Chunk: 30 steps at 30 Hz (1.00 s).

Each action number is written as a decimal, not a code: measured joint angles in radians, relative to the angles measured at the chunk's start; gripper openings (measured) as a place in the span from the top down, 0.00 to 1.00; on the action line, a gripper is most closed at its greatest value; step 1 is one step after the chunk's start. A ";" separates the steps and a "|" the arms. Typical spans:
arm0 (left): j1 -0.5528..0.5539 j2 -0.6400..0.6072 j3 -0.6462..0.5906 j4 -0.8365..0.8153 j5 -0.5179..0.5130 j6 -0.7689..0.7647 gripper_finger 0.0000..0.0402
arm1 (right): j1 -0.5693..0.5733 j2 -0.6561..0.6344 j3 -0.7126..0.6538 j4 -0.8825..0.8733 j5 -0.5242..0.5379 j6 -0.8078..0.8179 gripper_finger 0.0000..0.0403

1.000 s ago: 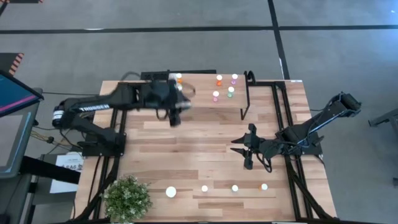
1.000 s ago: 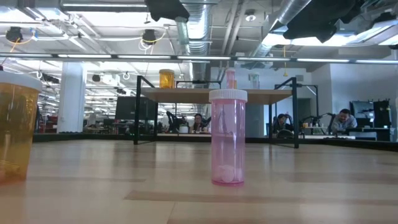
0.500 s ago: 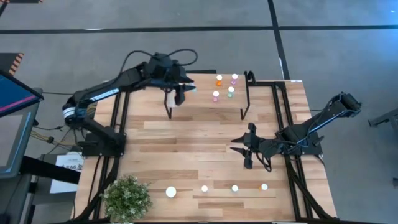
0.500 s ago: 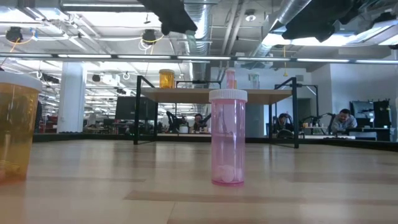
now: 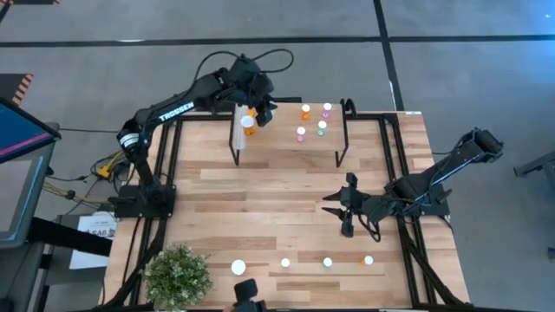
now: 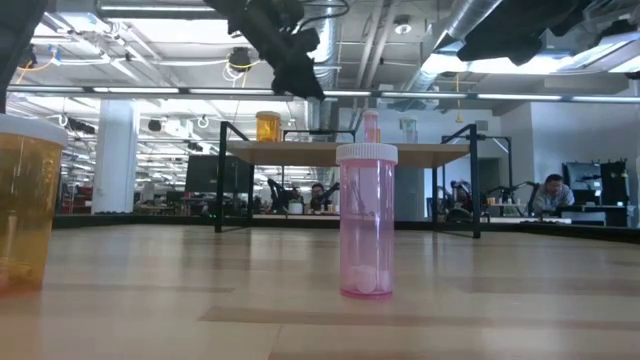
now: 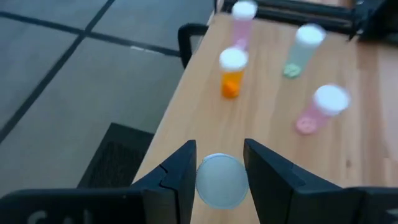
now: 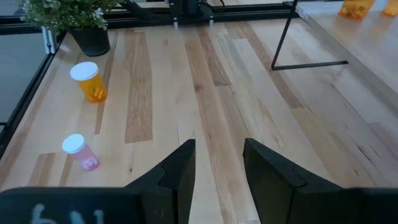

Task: Pick and place medicine bottles onto shelf by color
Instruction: Put the top blue small pill bottle on the shelf

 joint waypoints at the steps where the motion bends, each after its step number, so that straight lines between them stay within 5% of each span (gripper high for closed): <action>1: 0.005 0.006 -0.003 -0.002 0.000 0.014 0.72 | 0.000 0.000 0.000 -0.001 0.000 -0.002 0.61; 30: 0.038 0.075 -0.032 0.007 0.060 0.033 0.71 | -0.001 0.000 0.000 -0.022 0.000 -0.004 0.61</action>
